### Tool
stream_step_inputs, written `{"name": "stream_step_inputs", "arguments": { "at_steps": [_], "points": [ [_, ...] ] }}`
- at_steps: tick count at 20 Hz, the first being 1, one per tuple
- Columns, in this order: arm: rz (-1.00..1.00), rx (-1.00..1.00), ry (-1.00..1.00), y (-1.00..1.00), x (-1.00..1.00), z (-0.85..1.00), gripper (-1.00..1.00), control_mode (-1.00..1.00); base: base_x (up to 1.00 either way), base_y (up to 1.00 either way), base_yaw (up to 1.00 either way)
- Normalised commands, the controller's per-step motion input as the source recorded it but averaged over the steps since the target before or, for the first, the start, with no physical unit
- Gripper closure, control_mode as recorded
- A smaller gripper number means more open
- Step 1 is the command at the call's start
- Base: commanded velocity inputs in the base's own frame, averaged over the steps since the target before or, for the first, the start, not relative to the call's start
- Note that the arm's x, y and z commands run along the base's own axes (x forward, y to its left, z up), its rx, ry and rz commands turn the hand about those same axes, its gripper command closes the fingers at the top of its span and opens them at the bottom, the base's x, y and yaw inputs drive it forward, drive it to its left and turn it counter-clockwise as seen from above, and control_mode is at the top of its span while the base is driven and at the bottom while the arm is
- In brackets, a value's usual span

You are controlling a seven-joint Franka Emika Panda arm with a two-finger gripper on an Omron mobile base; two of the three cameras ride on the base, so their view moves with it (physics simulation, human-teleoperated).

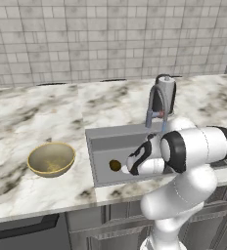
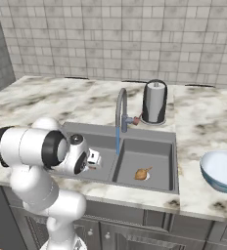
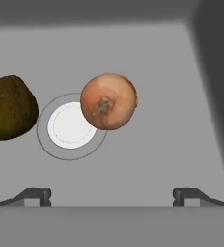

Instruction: Pick the onions from the sink and place them in one bowl. Place the avocado in the other bowl. Then turn off the sink faucet.

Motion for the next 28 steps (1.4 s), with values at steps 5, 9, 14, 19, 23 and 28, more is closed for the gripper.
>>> {"name": "stream_step_inputs", "arguments": {
  "at_steps": [5,9,14,19,23,28],
  "points": [
    [-0.04,0.00,-0.02,0.00,0.24,-0.27,-1.00,-1.00,0.00,0.00,0.00],
    [-0.04,0.00,0.00,0.00,0.29,-0.18,-1.00,-1.00,0.00,0.00,0.00],
    [-0.04,0.00,0.00,0.00,0.37,-0.07,-1.00,-1.00,0.00,0.00,0.00],
    [-0.05,0.00,0.00,0.00,0.36,0.00,-1.00,-1.00,0.00,0.00,0.00],
    [-0.05,0.00,0.00,0.01,0.37,0.00,-1.00,-1.00,0.00,0.00,0.00],
    [-0.07,0.00,0.00,0.05,0.37,0.00,-1.00,-1.00,0.00,0.00,0.00]
  ]
}}
